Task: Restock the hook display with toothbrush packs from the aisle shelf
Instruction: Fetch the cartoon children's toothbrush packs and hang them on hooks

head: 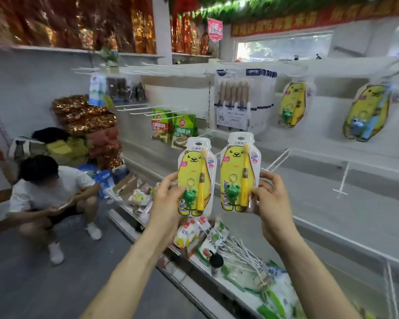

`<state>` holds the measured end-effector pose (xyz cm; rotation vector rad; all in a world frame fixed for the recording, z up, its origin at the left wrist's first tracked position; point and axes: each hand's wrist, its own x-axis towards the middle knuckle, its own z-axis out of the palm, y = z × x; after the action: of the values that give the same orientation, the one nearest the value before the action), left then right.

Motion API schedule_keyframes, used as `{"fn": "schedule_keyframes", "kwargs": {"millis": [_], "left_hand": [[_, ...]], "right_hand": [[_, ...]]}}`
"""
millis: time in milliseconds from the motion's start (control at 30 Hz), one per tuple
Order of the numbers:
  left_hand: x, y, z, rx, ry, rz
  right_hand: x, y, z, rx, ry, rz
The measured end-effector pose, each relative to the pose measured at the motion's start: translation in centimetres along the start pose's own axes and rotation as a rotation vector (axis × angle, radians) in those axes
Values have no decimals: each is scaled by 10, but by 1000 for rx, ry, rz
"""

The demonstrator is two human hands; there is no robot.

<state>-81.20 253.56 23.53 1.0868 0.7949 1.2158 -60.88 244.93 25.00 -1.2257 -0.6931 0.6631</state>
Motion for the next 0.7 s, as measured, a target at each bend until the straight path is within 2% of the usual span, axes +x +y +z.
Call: {"fn": "schedule_keyframes", "kwargs": {"millis": [200,367,533,700], "left_hand": [[89,-2,36,15,-152,-45],[145,1,70,-27,-317,-91],[190,20,85,-88,-509,-100],[220,31,94,-139,-589,-109]], "right_hand": [[46,-19,6,-67,177,-79],[68,-35,14,-69,388,-145],[83,-53,30,-74,527,-214],[87,-69,47,-89,599,-272]]}}
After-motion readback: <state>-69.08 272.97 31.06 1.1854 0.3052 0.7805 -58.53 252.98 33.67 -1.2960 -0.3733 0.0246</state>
